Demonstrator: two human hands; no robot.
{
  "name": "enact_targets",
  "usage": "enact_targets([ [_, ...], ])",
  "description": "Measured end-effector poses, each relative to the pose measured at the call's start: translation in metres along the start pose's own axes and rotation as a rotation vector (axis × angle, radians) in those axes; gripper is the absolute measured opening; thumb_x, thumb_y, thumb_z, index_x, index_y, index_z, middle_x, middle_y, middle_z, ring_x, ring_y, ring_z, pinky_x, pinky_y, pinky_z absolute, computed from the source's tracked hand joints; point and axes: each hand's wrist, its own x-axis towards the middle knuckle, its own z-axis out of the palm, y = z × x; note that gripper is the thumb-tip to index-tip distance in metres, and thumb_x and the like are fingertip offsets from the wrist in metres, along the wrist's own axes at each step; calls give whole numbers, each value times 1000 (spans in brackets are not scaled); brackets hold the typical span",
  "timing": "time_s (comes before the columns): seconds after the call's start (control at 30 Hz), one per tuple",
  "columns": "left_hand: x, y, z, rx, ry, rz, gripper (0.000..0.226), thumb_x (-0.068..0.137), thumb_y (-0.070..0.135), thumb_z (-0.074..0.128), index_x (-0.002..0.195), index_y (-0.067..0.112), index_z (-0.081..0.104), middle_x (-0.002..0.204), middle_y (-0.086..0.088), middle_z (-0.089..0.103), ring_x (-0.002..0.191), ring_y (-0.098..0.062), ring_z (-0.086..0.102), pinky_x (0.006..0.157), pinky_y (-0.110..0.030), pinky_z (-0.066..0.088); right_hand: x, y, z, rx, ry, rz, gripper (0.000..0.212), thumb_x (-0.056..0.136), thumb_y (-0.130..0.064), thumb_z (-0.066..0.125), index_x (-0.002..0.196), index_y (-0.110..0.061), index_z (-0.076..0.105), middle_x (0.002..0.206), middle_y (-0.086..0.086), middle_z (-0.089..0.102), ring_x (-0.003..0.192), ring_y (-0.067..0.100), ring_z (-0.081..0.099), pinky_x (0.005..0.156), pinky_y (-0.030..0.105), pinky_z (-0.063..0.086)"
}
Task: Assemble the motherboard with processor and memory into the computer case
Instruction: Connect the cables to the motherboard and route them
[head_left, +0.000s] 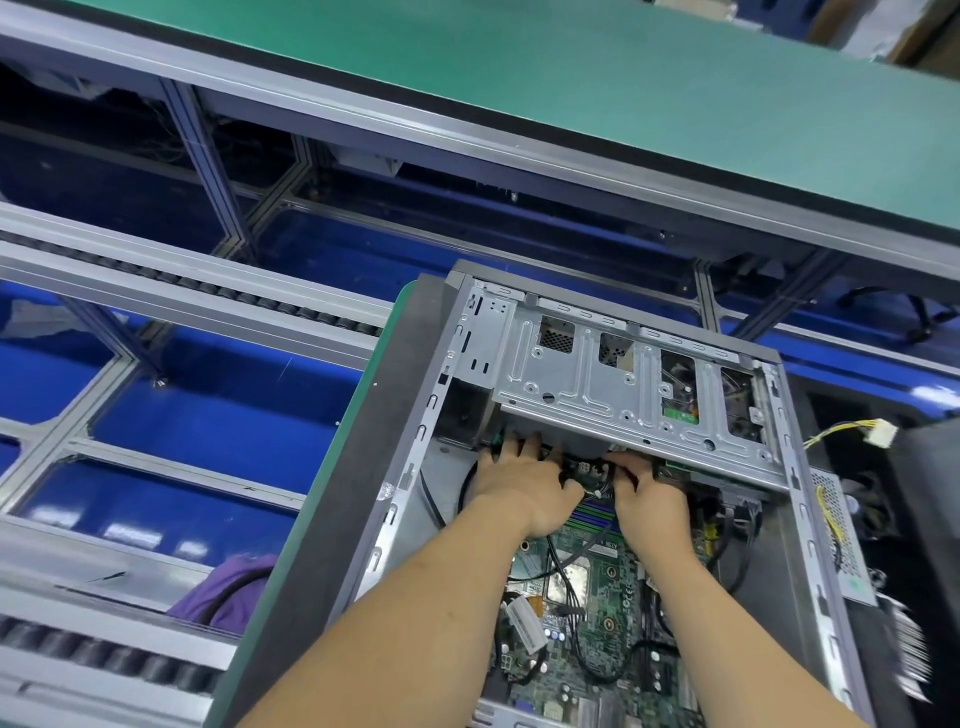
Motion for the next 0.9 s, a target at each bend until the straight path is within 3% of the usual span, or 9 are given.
enact_targets([
  [0.3,-3,2,-1,-4,-4,2,65,97,53,21,157,30,18,166,-2,-2,151,-28,-10,119,-56,4,0,-3,2,8,-100,52,39,106,-27,47,144,-18,50,71,7,61,54,15,50,44,21,34],
  [0.47,-3,2,-2,-7,-7,-1,65,97,52,21,158,30,16,166,-2,-2,151,-29,-11,119,-56,3,-2,-5,0,12,-66,94,31,105,-17,50,133,-5,58,56,0,47,49,11,43,38,12,35],
  [0.63,-3,3,-3,-5,-5,0,65,97,52,21,158,30,15,166,-2,-2,151,-29,-12,119,-57,3,-3,-2,-1,31,-92,71,38,105,-11,44,140,-19,57,58,3,52,48,16,45,34,14,32],
  [0.83,-4,3,-4,-3,-10,-5,64,97,50,20,157,29,17,166,-3,-1,151,-30,-10,119,-57,4,-3,-5,-3,-46,-128,114,38,108,-15,39,144,-10,49,61,1,51,53,14,48,42,21,31],
  [0.9,-4,4,-4,-4,-7,-6,64,97,50,20,157,29,18,166,-3,-1,151,-30,-9,119,-58,4,-4,-8,-5,-62,-140,86,40,108,-15,38,146,-17,48,62,2,54,54,16,49,43,22,33],
])
